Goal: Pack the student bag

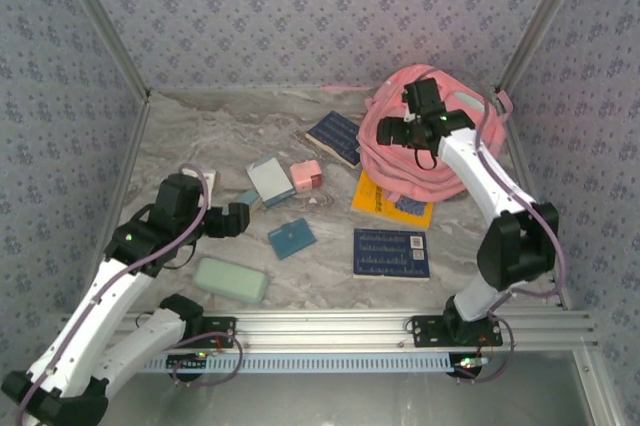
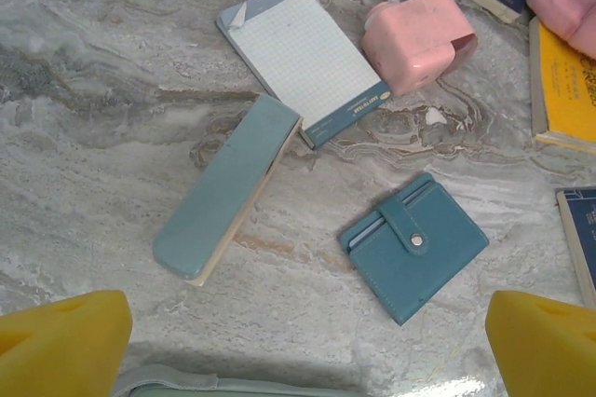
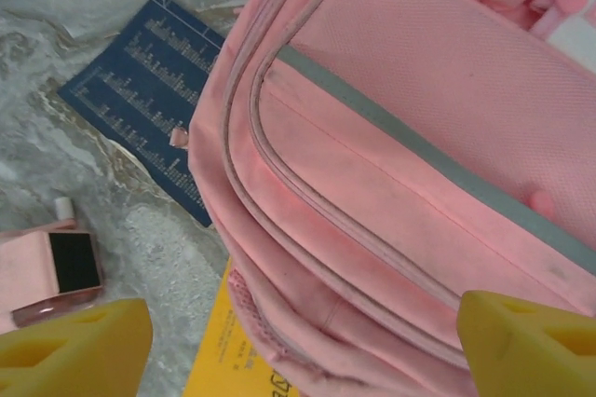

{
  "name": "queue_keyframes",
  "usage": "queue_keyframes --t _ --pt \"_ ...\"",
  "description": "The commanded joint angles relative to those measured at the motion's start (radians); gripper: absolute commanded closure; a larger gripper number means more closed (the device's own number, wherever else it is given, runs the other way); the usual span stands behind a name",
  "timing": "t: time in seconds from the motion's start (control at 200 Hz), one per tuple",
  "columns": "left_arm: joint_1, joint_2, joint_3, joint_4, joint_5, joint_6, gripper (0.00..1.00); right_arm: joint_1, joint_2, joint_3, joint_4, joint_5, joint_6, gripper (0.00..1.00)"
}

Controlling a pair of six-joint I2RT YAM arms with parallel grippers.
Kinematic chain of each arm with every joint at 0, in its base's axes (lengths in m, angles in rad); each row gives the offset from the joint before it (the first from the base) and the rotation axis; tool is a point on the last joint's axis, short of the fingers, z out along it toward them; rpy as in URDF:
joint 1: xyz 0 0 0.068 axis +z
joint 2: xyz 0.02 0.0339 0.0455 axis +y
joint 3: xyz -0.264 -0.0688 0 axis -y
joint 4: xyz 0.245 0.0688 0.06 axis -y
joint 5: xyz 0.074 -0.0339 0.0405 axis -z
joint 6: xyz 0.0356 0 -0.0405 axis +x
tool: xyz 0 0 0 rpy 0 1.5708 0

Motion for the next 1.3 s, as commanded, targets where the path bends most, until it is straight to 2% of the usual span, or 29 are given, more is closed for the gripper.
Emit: queue_keyframes --t 0.0,0.245,0.525,0.62,0.704,0.744,0.909,1.174,1.294 --pt "0.000 -0.013 -0.018 0.021 -0.009 0.021 0.02 0.055 0.081 0.066 -0.078 0.065 -0.082 0.19" --pt "0.005 0.019 -0.022 0.034 0.013 0.023 0.03 0.193 0.269 0.169 -0.155 0.276 -0.267 0.22" --pt "0.008 0.012 -0.030 0.053 0.067 0.029 0.03 0.193 0.518 0.370 -0.236 0.414 -0.278 0.32" --pt "0.007 0.011 -0.030 0.055 0.072 0.031 0.03 0.184 0.590 0.417 -0.263 0.455 -0.291 0.38" --pt "0.008 0.015 -0.030 0.056 0.072 0.031 0.03 0.175 0.630 0.422 -0.258 0.489 -0.305 0.48" --pt "0.007 0.018 -0.031 0.054 0.074 0.031 0.03 0.173 0.641 0.420 -0.251 0.513 -0.316 0.56" --pt "0.008 0.028 -0.031 0.056 0.077 0.031 0.03 0.161 0.599 0.406 -0.199 0.574 -0.352 1.00" --pt "0.014 0.032 -0.031 0.058 0.077 0.031 0.03 0.144 0.411 0.426 -0.061 0.599 -0.504 1.00" --pt "0.013 0.034 -0.032 0.057 0.074 0.030 0.03 0.151 0.318 0.433 0.075 0.595 -0.671 1.00"
